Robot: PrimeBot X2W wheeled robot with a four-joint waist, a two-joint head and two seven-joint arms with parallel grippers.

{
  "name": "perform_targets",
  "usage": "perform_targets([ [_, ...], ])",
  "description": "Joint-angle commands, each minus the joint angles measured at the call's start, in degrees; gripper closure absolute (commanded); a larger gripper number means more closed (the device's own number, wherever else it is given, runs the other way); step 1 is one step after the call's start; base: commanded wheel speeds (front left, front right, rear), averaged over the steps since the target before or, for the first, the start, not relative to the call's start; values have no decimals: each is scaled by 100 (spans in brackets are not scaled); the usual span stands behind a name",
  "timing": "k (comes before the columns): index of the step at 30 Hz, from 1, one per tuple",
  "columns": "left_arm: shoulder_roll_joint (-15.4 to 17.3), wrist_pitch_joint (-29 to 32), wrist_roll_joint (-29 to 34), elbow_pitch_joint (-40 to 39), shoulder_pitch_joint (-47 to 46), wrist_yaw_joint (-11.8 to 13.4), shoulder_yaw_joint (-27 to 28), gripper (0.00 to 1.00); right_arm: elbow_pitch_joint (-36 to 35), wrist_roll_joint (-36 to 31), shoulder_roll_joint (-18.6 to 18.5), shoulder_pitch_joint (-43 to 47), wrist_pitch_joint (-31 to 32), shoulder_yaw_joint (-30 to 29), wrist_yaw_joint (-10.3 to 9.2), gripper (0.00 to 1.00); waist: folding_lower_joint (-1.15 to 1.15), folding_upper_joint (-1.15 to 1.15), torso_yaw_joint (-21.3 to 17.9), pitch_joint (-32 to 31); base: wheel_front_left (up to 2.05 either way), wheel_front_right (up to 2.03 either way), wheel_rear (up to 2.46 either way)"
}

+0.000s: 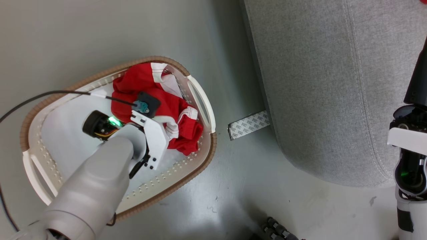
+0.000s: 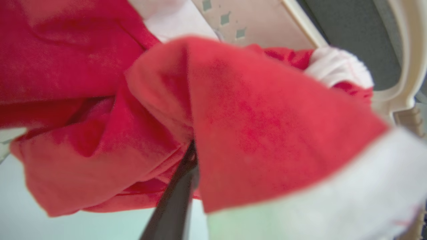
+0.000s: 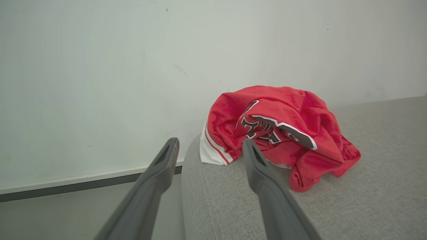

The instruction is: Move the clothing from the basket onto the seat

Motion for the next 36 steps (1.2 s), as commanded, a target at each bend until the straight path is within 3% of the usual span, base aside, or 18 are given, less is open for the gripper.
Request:
perform_targets([
  [1, 88, -121, -147, -24, -41, 11, -33, 100, 31, -55, 11, -35, 1, 4, -13, 0, -1, 0, 3, -32, 0, 0, 0],
  [5, 135, -435, -334, -118, 12, 10, -158, 100, 126, -95, 8, -190, 1, 53, -13, 0, -1, 0, 38, -269, 0, 0, 0],
  [14, -357, -1334, -969, -624, 493, 10, -470, 100, 328, -732, -20, 126, 1, -182, -13, 0, -1, 0, 929, -1745, 0, 0, 0],
  [23, -536, -1545, -1381, -1222, 897, 10, -498, 100, 596, -731, -404, 664, 1, -326, -13, 0, -1, 0, 1682, -3074, 0, 0, 0],
  [36, -369, -1547, -840, -2874, 1469, 76, 528, 100, 1078, -460, -614, 1629, 1, -37, -13, 0, -1, 0, 2536, -4525, 0, 0, 0],
])
